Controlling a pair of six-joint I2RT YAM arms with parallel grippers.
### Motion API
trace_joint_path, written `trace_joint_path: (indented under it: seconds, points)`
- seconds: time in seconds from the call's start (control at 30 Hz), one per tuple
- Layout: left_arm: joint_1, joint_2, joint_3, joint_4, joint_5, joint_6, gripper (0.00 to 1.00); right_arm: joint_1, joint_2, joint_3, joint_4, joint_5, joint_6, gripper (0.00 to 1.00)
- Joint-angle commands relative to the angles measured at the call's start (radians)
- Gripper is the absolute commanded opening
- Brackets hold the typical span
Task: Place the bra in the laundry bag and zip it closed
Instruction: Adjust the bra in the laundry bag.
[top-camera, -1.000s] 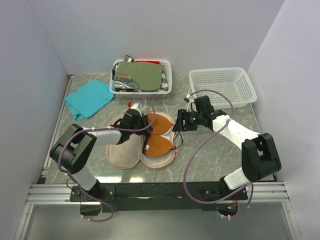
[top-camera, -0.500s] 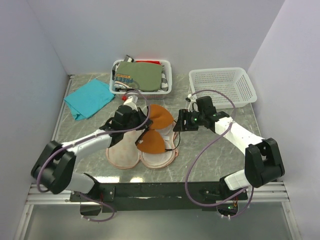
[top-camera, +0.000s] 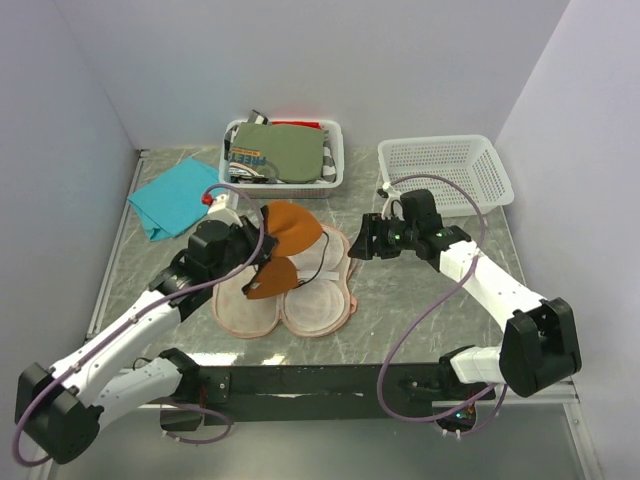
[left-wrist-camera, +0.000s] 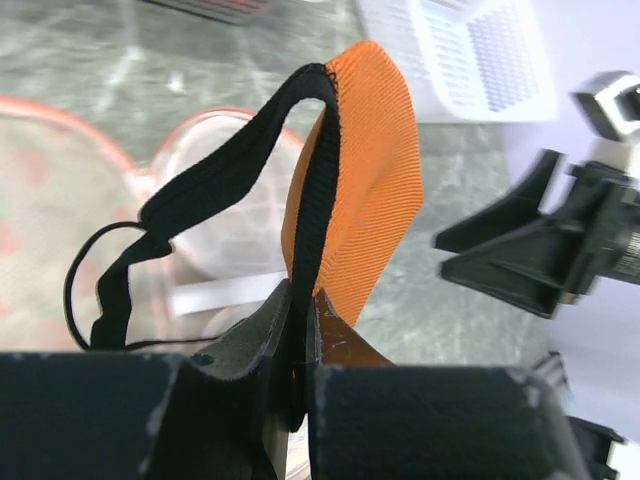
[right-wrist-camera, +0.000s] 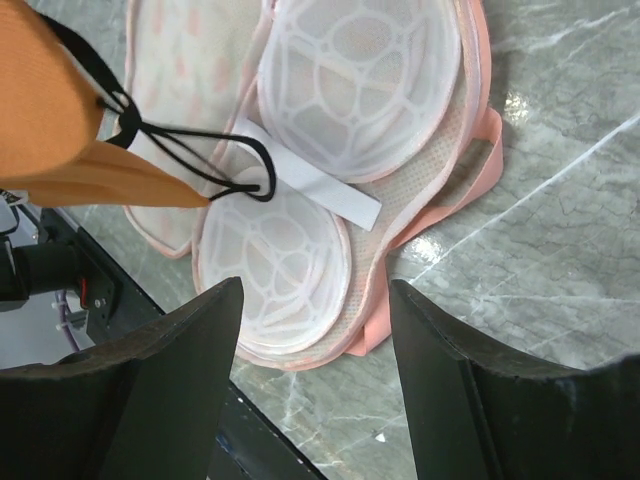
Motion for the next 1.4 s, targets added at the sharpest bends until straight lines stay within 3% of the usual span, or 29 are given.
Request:
trace_joint_path:
  seconds: [0.0,0.23,0.83,1.37]
  points:
    - [-0.004,-0.075,0.046,-0.167,-0.112,0.017,0.12,-0.004,-0.047,0.011,-0.004,-0.001,0.012,0.68]
    - [-0.004,-0.107,0.005,-0.162,-0.138,-0.018,0.10,-0.003,-0.039,0.005,0.016,-0.027,0.029,0.68]
    - [-0.028,0.167,-0.067,0.174,-0.012,-0.122,0.07,0.006,-0.011,-0.038,0.038,-0.055,0.021,0.68]
    - [-0.044,0.313,-0.059,0.300,0.038,-0.184,0.08,0.017,0.143,-0.075,0.222,-0.099,0.109,0.66]
